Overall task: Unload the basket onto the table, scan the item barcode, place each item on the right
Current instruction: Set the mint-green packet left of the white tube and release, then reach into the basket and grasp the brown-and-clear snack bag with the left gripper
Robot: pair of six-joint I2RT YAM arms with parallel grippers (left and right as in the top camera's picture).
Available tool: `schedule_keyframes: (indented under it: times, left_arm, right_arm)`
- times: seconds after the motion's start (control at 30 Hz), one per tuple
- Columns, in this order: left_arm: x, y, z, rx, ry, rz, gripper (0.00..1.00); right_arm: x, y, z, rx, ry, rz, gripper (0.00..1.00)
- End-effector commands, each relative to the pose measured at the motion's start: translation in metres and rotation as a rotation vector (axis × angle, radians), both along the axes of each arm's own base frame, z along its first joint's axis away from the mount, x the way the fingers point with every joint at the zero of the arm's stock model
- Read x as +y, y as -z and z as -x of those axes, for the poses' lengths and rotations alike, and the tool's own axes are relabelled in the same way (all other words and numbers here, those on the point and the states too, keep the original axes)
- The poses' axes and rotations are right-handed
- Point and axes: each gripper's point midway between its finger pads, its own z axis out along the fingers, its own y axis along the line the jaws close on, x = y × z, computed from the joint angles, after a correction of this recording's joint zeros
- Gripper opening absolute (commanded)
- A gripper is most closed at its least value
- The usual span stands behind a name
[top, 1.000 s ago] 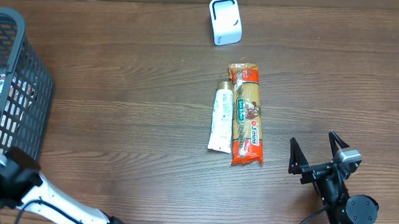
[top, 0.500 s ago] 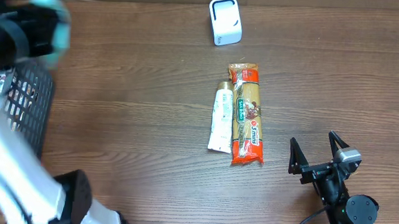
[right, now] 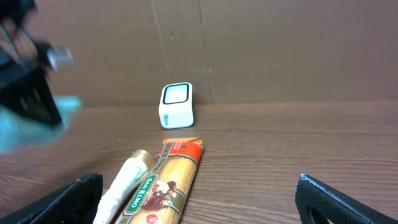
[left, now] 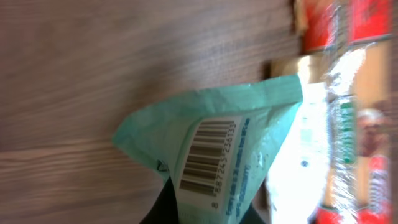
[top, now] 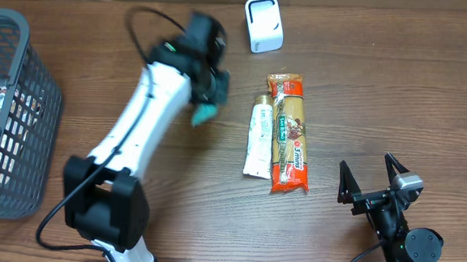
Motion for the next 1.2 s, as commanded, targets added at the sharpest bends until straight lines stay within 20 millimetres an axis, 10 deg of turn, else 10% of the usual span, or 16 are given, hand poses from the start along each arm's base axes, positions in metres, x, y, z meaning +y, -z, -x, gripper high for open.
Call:
schedule_keyframes:
  times: [0.0, 0.3, 0.4, 0.57, 0.7, 0.83, 0.97, 1.17]
  left_arm:
    - [0.005, 0.029, 0.003, -0.033, -0.069, -0.039, 0.04]
    - [-0.005, 0.039, 0.002, -0.065, -0.077, -0.015, 0.82]
    - [-0.006, 0.002, -0.013, -0.123, -0.078, 0.003, 0.85]
    - [0.015, -0.12, -0.041, -0.33, -0.117, 0.017, 1.0]
    - [0.08, -0.241, -0.035, -0.529, -0.253, -0.002, 1.0]
    - [0.176, -0.312, 0.014, -0.63, -0.487, -0.097, 1.0]
    - [0.273, -0.335, 0.071, -0.656, -0.772, -0.195, 1.0]
    - [0.393, -0.302, 0.138, -0.55, -1.182, -0.178, 1.0]
  right_arm:
    - [0.0, 0.002, 0.0, -0.003, 0.001, -0.003, 1.0]
    - [0.0, 0.002, 0.0, -0.003, 0.001, -0.003, 1.0]
    - [0.0, 0.002, 0.0, -0.003, 0.001, -0.003, 1.0]
    - [0.0, 0.002, 0.0, -0.003, 0.001, -0.003, 1.0]
    - [0.0, 0.002, 0.0, -0.003, 0.001, -0.003, 1.0]
    - [0.0, 0.002, 0.0, -0.003, 0.001, -0.003, 1.0]
    - [0.0, 0.002, 0.0, -0.002, 0.001, -0.003, 1.0]
    - [0.0, 0.002, 0.0, -0.003, 0.001, -0.003, 1.0]
